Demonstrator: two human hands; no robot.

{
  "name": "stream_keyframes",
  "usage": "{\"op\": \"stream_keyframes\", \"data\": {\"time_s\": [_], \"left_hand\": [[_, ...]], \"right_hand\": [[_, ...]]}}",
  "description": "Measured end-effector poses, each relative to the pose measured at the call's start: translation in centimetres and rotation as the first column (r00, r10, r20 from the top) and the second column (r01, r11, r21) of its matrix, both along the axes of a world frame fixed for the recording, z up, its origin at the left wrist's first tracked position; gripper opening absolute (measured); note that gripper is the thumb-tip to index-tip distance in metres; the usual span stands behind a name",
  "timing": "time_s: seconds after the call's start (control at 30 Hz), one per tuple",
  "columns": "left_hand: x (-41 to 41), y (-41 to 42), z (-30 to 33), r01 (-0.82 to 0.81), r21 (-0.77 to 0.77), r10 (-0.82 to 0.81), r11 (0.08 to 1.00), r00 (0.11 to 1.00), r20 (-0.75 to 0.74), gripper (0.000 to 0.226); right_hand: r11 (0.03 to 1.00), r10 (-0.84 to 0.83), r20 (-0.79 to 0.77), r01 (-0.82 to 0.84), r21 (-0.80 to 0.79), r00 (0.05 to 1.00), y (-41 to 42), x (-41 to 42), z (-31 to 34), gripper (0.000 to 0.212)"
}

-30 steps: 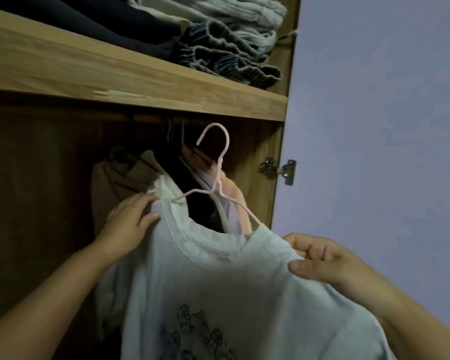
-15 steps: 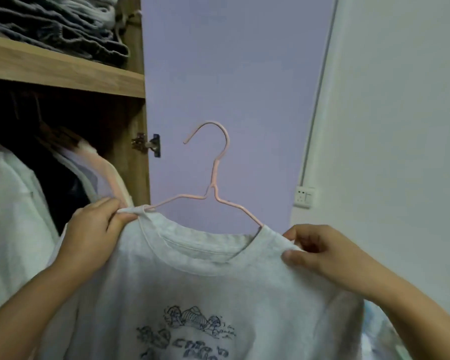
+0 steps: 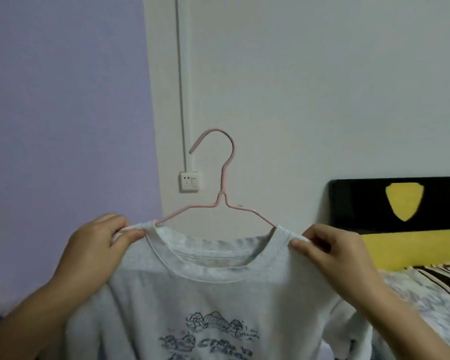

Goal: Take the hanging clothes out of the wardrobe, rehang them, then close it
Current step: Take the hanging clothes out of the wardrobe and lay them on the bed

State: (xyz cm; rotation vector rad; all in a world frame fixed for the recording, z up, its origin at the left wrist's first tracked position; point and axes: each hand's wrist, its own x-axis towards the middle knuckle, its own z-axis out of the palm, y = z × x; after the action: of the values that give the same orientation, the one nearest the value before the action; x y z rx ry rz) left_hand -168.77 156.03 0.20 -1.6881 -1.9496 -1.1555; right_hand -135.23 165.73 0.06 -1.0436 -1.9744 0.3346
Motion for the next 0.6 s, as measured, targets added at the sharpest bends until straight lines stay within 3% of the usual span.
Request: {"op": "stream_keyframes", "data": {"time_s": [0.27, 0.6], "left_hand": [[6.5, 8.1, -0.8, 0.372, -0.069, -0.369, 0.926, 0.928, 0.044, 0.025], [21.2, 12.8, -2.6, 0.711, -0.131, -0.706, 0.691, 0.703, 0.085, 0.024]], "right_hand": [[0.923, -0.384, -0.004, 0.384, 0.016, 0.923, -4.2, 7.6, -1.7, 0.022], [0.680, -0.733, -0.022, 0.733, -0.033, 0.679, -13.4, 18.2, -3.9, 0.021]]}}
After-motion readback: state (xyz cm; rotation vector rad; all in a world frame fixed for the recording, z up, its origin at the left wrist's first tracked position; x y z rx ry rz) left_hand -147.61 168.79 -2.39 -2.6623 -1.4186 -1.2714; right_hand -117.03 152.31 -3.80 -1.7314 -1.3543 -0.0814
